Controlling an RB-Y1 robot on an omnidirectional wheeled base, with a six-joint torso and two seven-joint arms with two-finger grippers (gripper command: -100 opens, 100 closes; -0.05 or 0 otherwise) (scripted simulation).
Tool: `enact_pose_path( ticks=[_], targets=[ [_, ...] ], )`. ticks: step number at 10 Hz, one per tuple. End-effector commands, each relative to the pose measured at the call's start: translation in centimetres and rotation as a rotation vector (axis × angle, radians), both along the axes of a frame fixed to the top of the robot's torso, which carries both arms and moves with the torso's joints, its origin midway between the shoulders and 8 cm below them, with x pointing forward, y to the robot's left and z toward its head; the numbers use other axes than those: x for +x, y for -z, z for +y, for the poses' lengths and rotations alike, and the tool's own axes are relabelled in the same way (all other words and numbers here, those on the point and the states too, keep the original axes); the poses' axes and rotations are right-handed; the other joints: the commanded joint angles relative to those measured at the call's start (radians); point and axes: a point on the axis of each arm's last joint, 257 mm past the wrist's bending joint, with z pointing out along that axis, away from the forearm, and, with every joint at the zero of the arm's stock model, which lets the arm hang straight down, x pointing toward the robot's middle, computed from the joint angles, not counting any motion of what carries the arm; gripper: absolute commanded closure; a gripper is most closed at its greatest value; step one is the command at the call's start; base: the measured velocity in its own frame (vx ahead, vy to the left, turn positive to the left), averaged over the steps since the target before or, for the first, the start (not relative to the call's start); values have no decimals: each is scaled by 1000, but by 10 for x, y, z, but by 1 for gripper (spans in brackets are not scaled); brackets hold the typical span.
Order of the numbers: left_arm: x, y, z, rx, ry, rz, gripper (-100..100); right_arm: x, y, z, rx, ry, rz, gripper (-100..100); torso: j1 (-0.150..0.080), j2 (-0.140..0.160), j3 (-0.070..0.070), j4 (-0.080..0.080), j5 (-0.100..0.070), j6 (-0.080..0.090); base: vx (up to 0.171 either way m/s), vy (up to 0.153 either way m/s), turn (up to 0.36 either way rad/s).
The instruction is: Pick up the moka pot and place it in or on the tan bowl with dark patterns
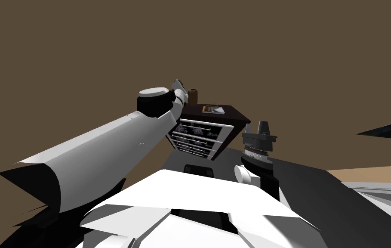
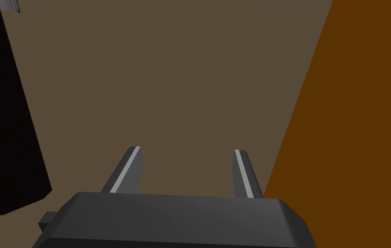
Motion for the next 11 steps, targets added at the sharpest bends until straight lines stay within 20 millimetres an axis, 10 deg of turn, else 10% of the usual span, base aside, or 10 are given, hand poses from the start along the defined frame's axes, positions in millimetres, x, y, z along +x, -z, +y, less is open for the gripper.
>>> enact_pose_path(
  ticks=[1, 2, 3, 7, 8, 9, 11],
  targets=[
    [-1, 11, 1, 1, -10, 24, 100, 0, 0, 0, 0, 0, 0, 0, 0, 0, 0, 0, 0, 0, 60, 26, -12],
    [-1, 7, 0, -1, -7, 15, 100, 0, 0, 0, 0, 0, 0, 0, -1, 3, 2, 1, 0, 0, 31, 11, -4],
    [-1, 7, 1, 2, -8, 17, -100, 0, 0, 0, 0, 0, 0, 0, -2, 6, 4, 2, 0, 0, 9, 3, 1],
    [-1, 7, 1, 2, -9, 17, -100, 0, 0, 0, 0, 0, 0, 0, -3, 11, 7, 3, -1, 0, 0, 0, 0],
    [-1, 7, 1, 2, -9, 17, 0, 0, 0, 0, 0, 0, 0, 0, -3, 11, 7, 3, -1, 0, 0, 0, 0],
    [-2, 15, -1, -5, -14, 45, -100, 0, 0, 0, 0, 0, 0, 0, -3, 11, 7, 3, -1, 0, 89, 40, -47],
    [-3, 25, -3, -14, -20, 83, -100, 0, 0, 0, 0, 0, 0, 0, 2, 2, 2, 1, 0, 0, 182, 96, -53]
  ],
)
